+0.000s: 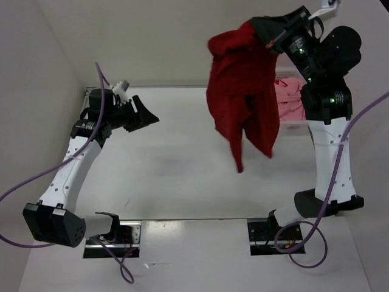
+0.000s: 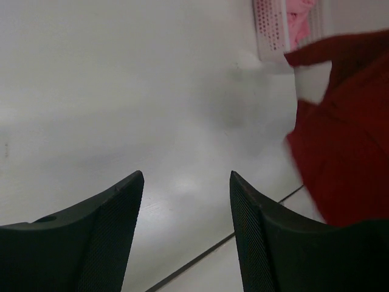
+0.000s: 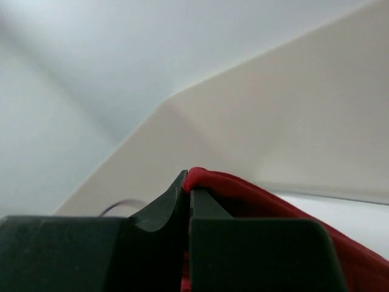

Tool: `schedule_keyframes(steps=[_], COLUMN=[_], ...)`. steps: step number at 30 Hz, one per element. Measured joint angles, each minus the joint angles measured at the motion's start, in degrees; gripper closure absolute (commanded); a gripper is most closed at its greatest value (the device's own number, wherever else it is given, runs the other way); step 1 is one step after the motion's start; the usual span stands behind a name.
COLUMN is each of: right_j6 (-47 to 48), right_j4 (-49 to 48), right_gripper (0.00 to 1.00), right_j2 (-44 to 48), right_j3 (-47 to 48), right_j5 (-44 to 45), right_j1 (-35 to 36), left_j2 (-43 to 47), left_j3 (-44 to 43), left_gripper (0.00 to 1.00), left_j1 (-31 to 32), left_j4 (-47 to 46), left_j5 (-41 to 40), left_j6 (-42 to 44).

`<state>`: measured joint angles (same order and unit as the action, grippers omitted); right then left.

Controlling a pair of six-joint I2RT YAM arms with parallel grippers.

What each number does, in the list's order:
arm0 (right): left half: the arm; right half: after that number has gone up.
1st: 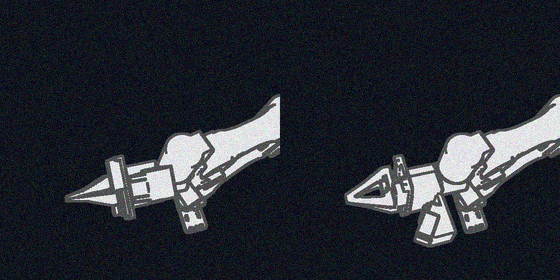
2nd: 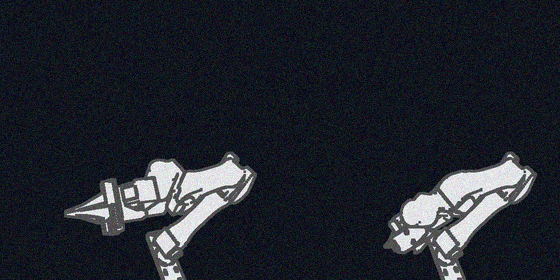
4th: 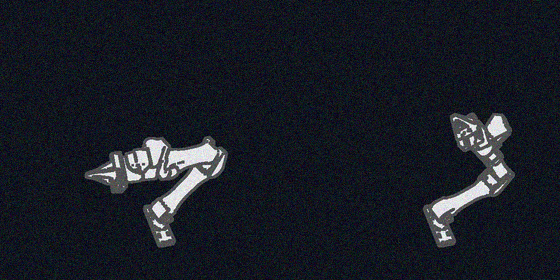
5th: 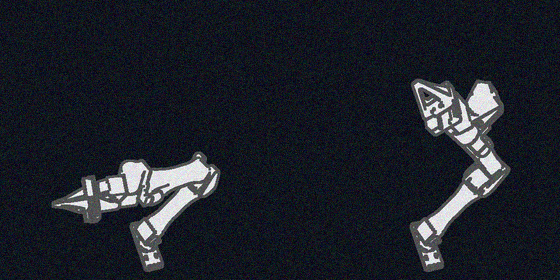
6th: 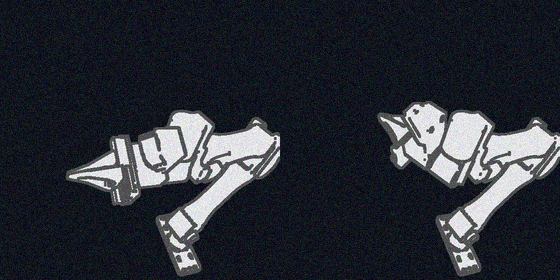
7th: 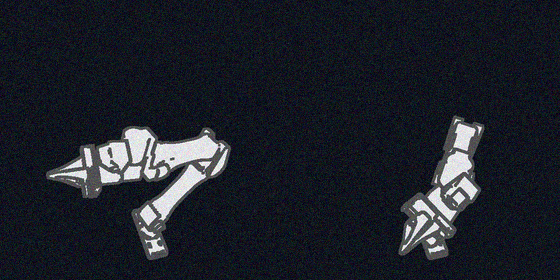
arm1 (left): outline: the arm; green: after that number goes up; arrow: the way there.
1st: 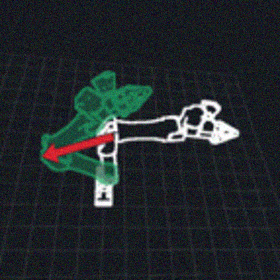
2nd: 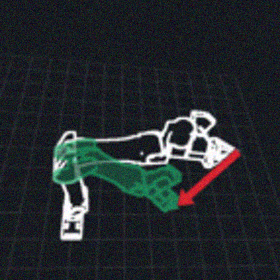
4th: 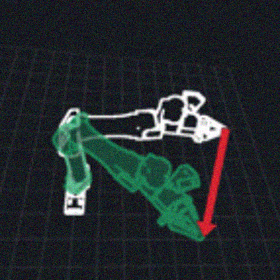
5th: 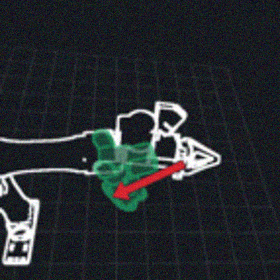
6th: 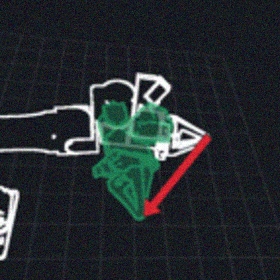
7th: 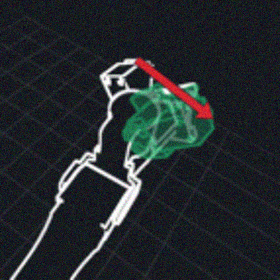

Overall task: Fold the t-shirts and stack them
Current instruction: Move the tshirt to the center of the board, then flatten out the tshirt

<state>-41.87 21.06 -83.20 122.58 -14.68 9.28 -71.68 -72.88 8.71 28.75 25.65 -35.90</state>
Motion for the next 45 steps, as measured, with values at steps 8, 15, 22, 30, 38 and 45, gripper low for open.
schedule_keyframes(steps=[8,15,22,30,38,45], right_j6=[-7.5,-9.2,-2.7,6.3,9.2,10.5], right_j4=[-8.9,-16.1,-6.0,-0.9,-3.7,-2.9], right_gripper=[0.97,0.93,0.57,0.88,0.92,0.72], right_j2=[-7.4,-7.2,-28.5,-14.4,-25.4,-36.5], right_j3=[6.4,-23.4,-28.2,-38.3,-38.3,-33.4], right_j5=[-16.5,-18.9,-4.8,15.4,13.2,12.7], right_j1=[7.8,0.9,0.2,6.7,34.9,41.2], left_j2=[-0.8,-2.0,-1.5,-0.4,2.0,5.5], left_j3=[0.0,-2.6,3.2,15.8,22.4,12.3], left_gripper=[0.32,0.32,0.32,0.45,0.65,0.62], left_j1=[-8.8,-10.7,-10.7,-10.7,-11.8,-15.5], left_j4=[1.5,3.0,2.5,1.6,2.8,8.3], left_j5=[-1.3,-4.4,-6.8,-8.2,-8.2,-12.4], left_j6=[-3.7,-4.8,-4.6,-4.9,-6.4,-9.6])
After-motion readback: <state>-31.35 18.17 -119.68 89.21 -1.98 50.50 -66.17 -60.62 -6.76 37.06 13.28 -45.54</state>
